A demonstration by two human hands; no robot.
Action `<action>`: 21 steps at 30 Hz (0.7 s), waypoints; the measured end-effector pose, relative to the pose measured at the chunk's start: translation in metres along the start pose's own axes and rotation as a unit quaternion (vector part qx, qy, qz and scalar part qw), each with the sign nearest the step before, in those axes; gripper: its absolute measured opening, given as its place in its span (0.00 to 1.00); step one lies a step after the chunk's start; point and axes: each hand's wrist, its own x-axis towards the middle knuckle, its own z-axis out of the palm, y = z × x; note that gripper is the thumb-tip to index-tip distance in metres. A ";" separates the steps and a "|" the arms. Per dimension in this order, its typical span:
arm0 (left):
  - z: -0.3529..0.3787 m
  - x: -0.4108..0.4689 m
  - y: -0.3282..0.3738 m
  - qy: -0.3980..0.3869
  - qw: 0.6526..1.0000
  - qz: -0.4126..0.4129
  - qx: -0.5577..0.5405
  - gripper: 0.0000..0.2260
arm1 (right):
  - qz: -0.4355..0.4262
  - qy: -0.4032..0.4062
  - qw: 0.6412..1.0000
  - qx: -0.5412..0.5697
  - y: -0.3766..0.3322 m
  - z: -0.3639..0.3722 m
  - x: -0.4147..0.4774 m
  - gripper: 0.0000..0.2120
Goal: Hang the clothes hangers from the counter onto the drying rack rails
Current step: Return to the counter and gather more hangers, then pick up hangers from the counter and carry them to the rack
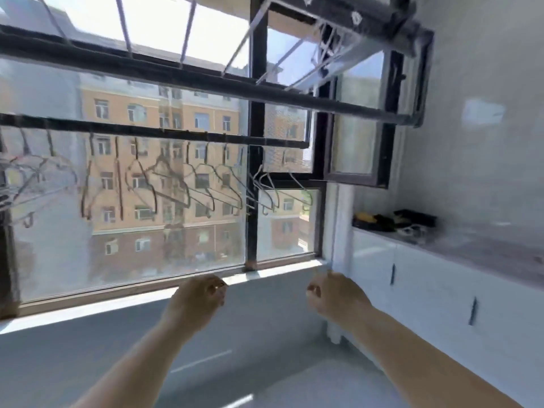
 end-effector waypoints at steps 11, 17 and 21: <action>0.243 0.057 0.137 -0.253 0.962 0.105 0.009 0.08 | 0.269 0.034 0.962 0.025 0.244 -0.019 -0.089 0.06; 0.359 0.085 0.213 -0.298 0.944 0.129 -0.053 0.13 | 0.354 0.058 0.933 -0.016 0.361 -0.024 -0.085 0.08; 0.434 0.135 0.266 -0.313 0.934 0.154 -0.081 0.11 | 0.407 0.069 0.911 -0.016 0.440 -0.026 -0.059 0.08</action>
